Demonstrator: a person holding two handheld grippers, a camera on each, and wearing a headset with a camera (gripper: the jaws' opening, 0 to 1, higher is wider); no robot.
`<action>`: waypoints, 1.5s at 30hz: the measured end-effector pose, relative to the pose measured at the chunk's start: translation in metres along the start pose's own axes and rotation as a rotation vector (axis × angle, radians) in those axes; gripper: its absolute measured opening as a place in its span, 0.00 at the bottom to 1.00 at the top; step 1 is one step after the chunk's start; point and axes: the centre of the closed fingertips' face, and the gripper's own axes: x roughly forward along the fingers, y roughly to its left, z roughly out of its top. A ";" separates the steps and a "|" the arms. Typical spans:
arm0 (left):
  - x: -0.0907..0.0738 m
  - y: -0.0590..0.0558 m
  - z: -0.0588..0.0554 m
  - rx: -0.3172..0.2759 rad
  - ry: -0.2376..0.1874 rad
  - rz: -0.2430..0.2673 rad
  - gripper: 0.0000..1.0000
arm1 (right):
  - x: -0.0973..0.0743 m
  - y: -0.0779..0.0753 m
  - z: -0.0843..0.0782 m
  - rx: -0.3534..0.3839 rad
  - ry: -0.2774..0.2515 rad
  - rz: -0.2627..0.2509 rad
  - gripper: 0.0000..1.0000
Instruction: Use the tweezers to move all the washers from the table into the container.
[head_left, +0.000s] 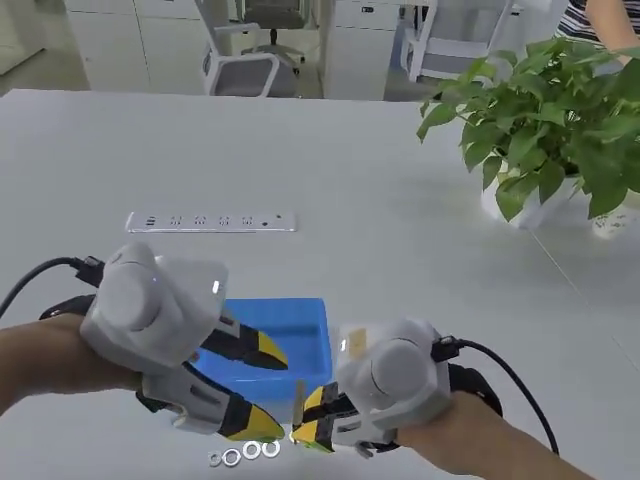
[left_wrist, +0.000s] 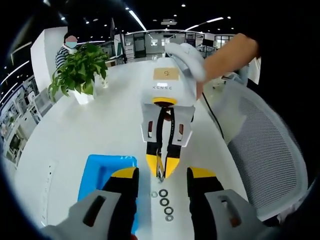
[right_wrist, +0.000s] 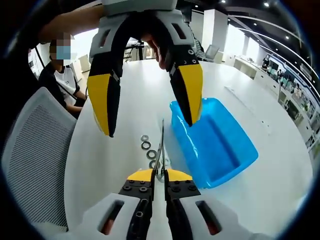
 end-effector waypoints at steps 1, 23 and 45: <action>-0.002 -0.001 -0.001 -0.014 -0.005 0.006 0.48 | -0.001 0.000 0.001 -0.003 -0.001 0.000 0.08; -0.045 -0.012 -0.019 -0.220 -0.119 0.179 0.71 | -0.041 -0.004 0.037 -0.030 -0.036 0.002 0.08; -0.067 -0.015 -0.031 -0.311 -0.179 0.316 0.88 | -0.051 -0.046 0.074 -0.119 -0.078 -0.008 0.08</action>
